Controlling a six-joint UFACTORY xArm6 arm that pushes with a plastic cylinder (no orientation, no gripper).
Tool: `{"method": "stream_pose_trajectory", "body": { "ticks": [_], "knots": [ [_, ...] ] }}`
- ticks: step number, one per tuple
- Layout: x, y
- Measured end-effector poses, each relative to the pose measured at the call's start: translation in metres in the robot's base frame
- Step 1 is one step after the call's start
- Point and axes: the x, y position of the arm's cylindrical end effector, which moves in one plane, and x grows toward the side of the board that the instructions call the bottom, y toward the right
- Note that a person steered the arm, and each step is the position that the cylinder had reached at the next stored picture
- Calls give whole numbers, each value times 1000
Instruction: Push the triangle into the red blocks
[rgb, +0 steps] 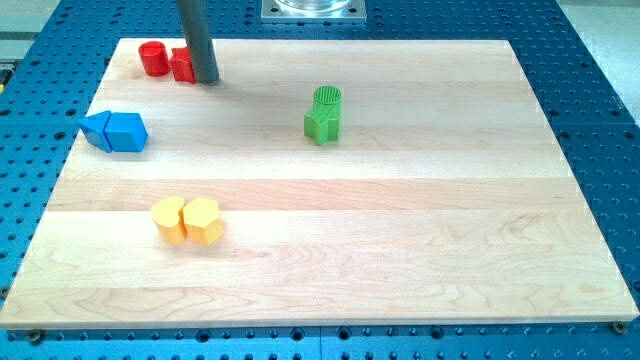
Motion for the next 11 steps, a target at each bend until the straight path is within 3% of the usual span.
{"method": "stream_pose_trajectory", "body": {
  "ticks": [1, 2, 3, 5, 6, 7, 8, 9, 10, 11],
  "knots": [
    [27, 0],
    [135, 0],
    [153, -43],
    [153, -112],
    [130, -116],
    [88, -80],
    [90, -93],
    [99, -148],
    [86, -147],
    [35, -95]
  ]
}}
